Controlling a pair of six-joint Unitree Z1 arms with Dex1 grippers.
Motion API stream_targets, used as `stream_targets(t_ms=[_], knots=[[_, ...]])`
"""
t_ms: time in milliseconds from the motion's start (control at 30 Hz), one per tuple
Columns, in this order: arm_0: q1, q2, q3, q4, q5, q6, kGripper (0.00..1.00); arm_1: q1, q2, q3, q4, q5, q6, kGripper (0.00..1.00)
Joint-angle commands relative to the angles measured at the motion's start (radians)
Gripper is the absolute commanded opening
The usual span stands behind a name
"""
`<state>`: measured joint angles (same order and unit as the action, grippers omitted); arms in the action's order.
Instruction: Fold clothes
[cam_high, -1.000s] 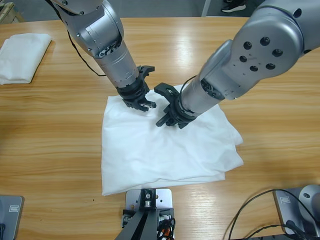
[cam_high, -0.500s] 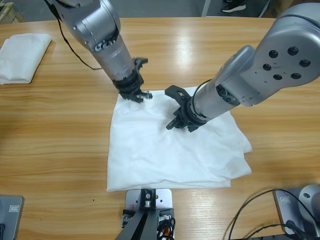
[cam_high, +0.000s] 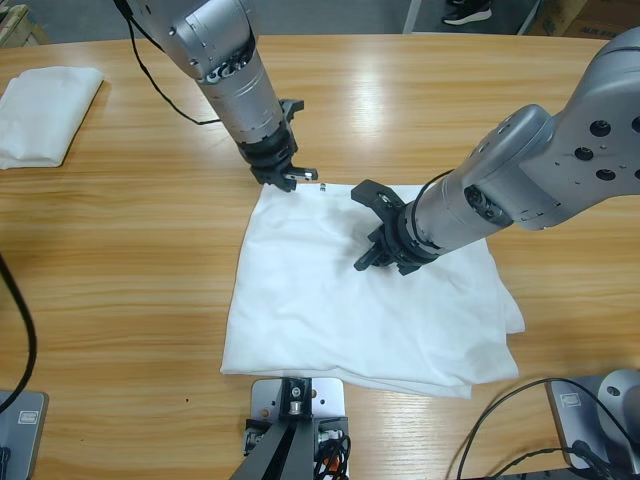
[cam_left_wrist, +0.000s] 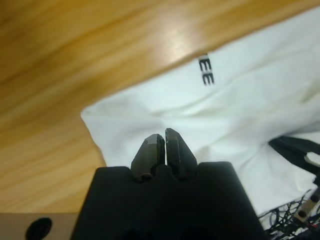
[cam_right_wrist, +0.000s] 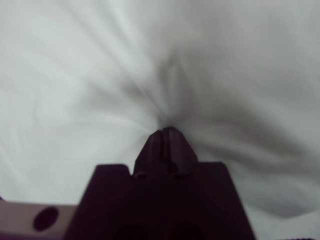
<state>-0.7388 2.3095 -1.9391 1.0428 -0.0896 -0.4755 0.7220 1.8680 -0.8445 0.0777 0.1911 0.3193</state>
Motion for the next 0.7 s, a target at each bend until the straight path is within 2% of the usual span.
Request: stream_targets(t_ms=[33,300,700], knots=[[-0.02,-0.077,0.007,0.029,-0.026,-0.015,0.0,-0.008,0.045,0.017,-0.003,-0.002,0.003,0.0],[-0.065,0.009,0.004,0.025,-0.068,-0.042,0.0,-0.008,0.058,0.021,-0.012,-0.005,0.003,0.0],[-0.081,0.124,-0.009,0.026,-0.029,-0.162,0.0,-0.009,0.074,0.022,-0.03,-0.002,0.003,0.0]])
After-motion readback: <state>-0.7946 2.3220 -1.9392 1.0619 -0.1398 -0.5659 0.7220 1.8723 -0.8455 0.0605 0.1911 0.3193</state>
